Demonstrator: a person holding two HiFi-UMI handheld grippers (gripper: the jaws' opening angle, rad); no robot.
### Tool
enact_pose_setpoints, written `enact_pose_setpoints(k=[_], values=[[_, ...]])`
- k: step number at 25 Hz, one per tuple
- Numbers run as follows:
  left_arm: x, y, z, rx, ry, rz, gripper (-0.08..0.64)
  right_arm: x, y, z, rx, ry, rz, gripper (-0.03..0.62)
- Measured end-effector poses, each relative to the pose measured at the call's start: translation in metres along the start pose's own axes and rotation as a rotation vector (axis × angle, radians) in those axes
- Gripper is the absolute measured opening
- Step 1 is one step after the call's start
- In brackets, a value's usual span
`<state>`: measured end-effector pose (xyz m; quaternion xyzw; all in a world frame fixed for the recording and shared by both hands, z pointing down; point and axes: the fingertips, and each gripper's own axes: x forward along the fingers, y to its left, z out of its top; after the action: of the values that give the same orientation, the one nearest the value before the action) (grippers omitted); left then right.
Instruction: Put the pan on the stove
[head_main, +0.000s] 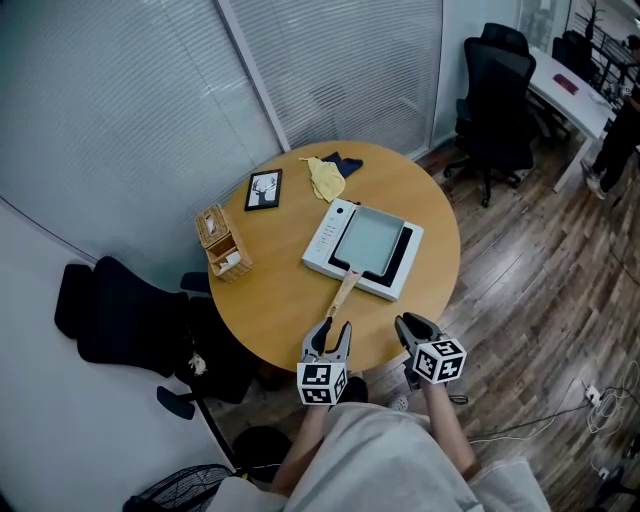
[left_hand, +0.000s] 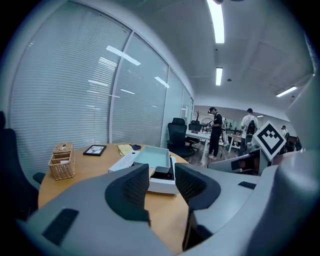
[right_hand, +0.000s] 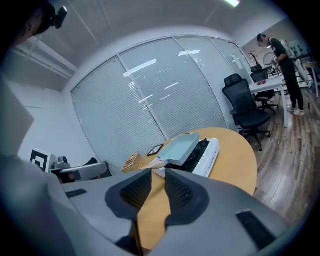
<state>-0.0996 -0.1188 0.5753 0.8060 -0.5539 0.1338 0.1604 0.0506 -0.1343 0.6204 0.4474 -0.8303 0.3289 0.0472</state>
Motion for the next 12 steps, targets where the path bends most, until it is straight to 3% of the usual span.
enact_pose_setpoints(k=[2,6,12], values=[[-0.0003,-0.0014,0.0022,0.01,0.0,-0.003,0.164,-0.0004,-0.0006,0.0013,0.0,-0.005,-0.004,0.08],[-0.0017,-0.0005,0.0068,-0.004,-0.011,-0.004,0.048,-0.0004,0.0,0.0036,0.006,-0.011,-0.008,0.055],[-0.0039,-0.0048,0.006,-0.005,-0.006,-0.037,0.028,-0.003,0.0043,0.0022,0.01,-0.017,-0.006,0.029]])
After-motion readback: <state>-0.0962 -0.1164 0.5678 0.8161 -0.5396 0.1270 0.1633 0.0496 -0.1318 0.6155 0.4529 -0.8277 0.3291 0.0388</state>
